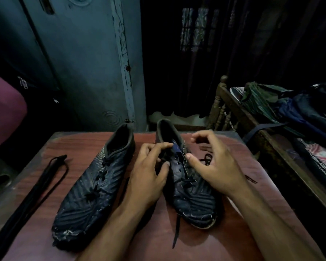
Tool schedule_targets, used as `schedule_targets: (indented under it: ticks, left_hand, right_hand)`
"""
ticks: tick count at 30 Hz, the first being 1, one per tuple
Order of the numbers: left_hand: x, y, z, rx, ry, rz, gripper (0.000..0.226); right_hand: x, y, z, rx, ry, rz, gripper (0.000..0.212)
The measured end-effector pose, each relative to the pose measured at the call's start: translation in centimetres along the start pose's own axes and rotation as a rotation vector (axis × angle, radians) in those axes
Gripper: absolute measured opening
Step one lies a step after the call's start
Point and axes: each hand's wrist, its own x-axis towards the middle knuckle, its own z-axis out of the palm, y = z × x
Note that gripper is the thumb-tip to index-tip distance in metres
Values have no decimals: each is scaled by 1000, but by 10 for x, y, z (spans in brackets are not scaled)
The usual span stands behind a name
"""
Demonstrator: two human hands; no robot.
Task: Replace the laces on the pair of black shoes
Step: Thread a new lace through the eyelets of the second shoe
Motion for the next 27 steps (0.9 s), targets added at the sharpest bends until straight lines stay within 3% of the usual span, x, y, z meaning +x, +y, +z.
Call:
schedule_targets:
  ticks: [4, 6, 10, 14, 18, 23, 27]
  left_hand:
    - [-1, 6, -4, 31, 105, 168, 42]
    - [-5, 17, -4, -34, 107, 267, 39]
    - [-9, 31, -2, -136, 63, 390, 38]
    - [-10, 30, -7, -75, 191, 373, 31]
    - [-8, 23, -6, -56, 202, 226, 26]
    - [-12, 17, -3, -217, 137, 90, 17]
    - [-12, 19, -3, -167, 89, 56, 22]
  right_hand:
    - [-5, -4, 14, -30, -198, -78, 74]
    - [-6, -1, 16, -18, -223, -106, 80]
    - [-5, -5, 16, 40, -132, -186, 54]
    - [-3, -11, 19, -30, 20, -302, 25]
    - [-4, -20, 8, 175, 202, -116, 17]
    - [6, -27, 2, 985, 417, 370, 16]
    - [11, -5, -7, 1079, 531, 582, 19]
